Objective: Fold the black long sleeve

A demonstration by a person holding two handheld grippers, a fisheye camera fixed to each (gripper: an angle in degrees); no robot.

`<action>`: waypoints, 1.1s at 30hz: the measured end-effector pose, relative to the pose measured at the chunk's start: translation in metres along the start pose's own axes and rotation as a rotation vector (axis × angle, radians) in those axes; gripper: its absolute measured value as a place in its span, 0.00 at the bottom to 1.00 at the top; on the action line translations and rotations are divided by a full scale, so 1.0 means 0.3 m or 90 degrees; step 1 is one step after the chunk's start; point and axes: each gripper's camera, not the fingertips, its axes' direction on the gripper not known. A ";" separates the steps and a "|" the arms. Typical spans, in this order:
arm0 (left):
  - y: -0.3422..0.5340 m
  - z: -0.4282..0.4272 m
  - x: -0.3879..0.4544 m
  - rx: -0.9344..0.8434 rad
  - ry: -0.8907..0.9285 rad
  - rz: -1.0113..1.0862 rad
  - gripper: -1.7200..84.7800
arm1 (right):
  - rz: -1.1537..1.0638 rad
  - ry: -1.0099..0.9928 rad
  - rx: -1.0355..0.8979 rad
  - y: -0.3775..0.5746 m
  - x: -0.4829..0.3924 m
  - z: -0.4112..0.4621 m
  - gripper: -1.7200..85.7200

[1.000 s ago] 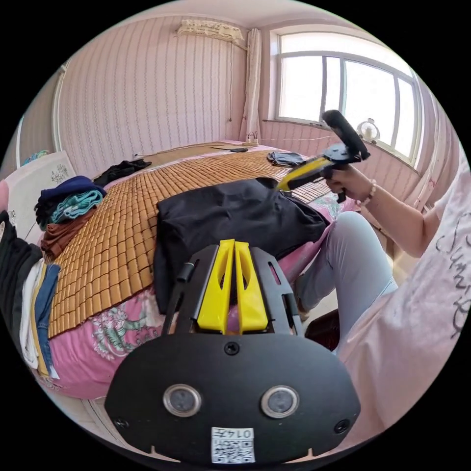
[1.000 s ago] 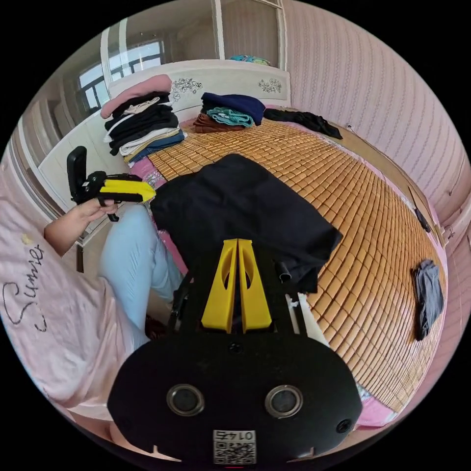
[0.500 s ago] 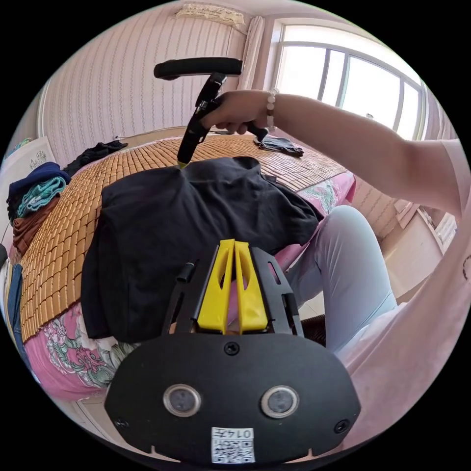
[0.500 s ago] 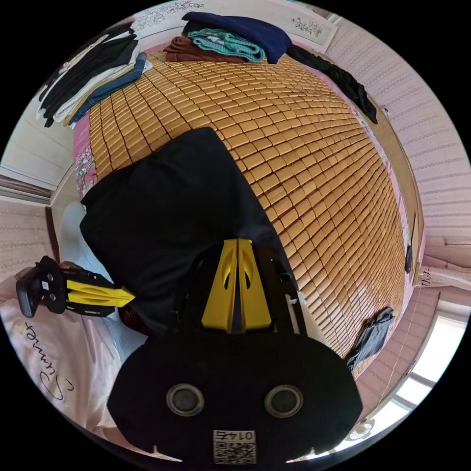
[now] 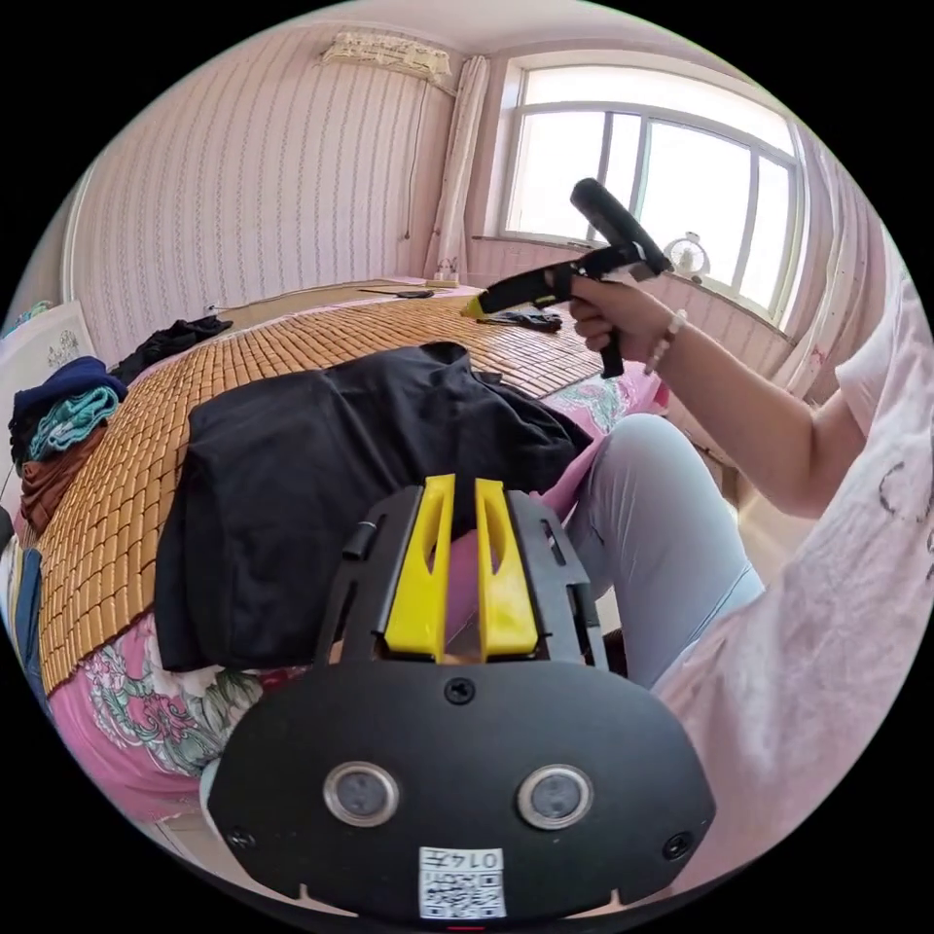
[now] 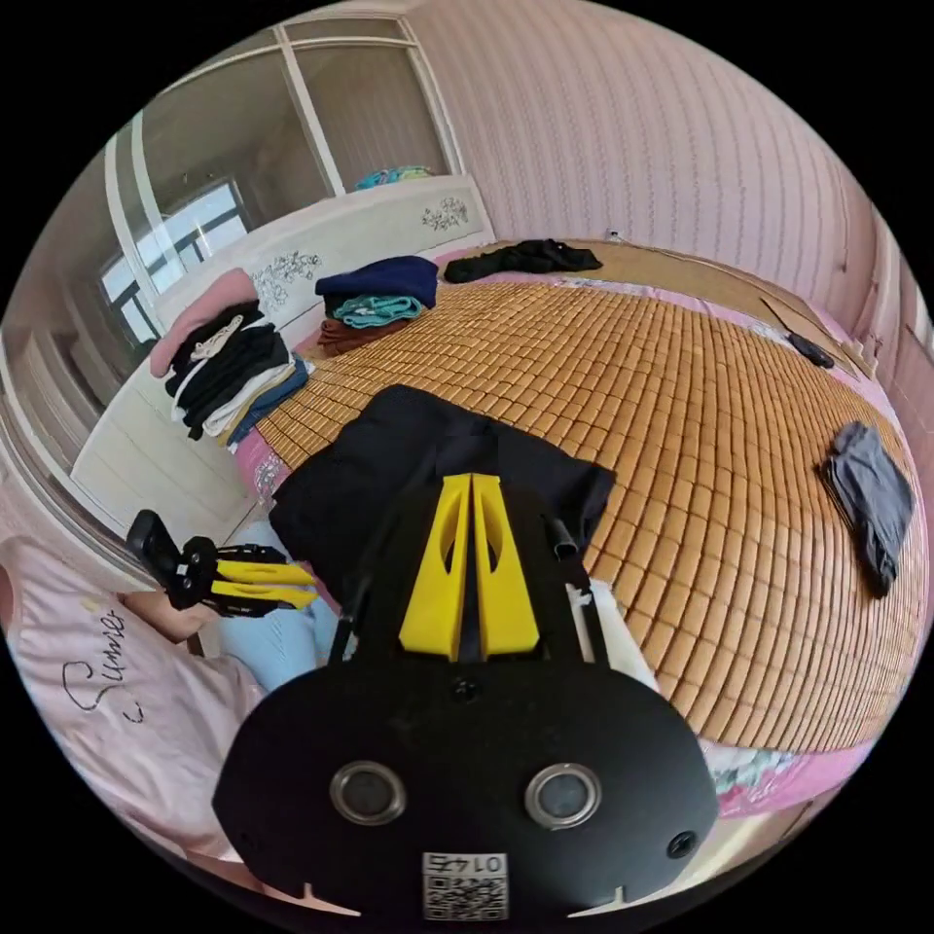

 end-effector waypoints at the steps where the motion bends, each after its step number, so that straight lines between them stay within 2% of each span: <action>1: -0.003 0.010 0.039 0.005 0.013 0.026 0.09 | 0.048 0.008 0.008 0.123 0.047 -0.069 0.05; 4: -0.023 0.056 0.149 0.004 0.029 0.098 0.12 | 0.174 -0.037 0.004 0.401 0.149 -0.173 0.11; 7: -0.052 0.108 0.244 0.004 0.037 0.143 0.15 | 0.226 -0.099 -0.010 0.555 0.192 -0.198 0.11; 10: -0.070 0.169 0.312 -0.005 0.031 0.168 0.19 | 0.229 -0.138 -0.002 0.596 0.228 -0.205 0.05; 17: -0.088 0.262 0.433 -0.037 -0.004 0.187 0.18 | 0.196 -0.261 0.037 0.563 0.318 -0.312 0.03; 18: -0.089 0.263 0.440 -0.035 -0.008 0.189 0.18 | 0.192 -0.268 0.044 0.561 0.335 -0.345 0.03; 20: -0.089 0.265 0.455 -0.044 -0.011 0.194 0.18 | 0.200 -0.207 0.058 0.572 0.364 -0.407 0.05; 22: -0.076 0.259 0.457 -0.038 -0.018 0.196 0.18 | 0.231 -0.110 0.016 0.580 0.414 -0.443 0.09; 23: -0.066 0.261 0.458 -0.041 -0.021 0.196 0.19 | 0.240 -0.103 -0.008 0.577 0.429 -0.435 0.10; 25: -0.056 0.273 0.463 -0.057 -0.014 0.198 0.20 | 0.208 -0.172 -0.103 0.551 0.452 -0.378 0.07; 27: -0.051 0.283 0.476 -0.071 -0.007 0.205 0.21 | 0.186 -0.212 -0.112 0.533 0.447 -0.368 0.04; 30: -0.053 0.287 0.497 -0.071 -0.026 0.218 0.18 | 0.169 -0.258 -0.047 0.519 0.437 -0.434 0.03; 32: -0.062 0.266 0.483 -0.055 -0.062 0.188 0.08 | 0.156 -0.319 -0.001 0.513 0.435 -0.484 0.04; 33: -0.065 0.255 0.477 -0.048 -0.075 0.178 0.07 | 0.143 -0.338 0.016 0.510 0.438 -0.515 0.04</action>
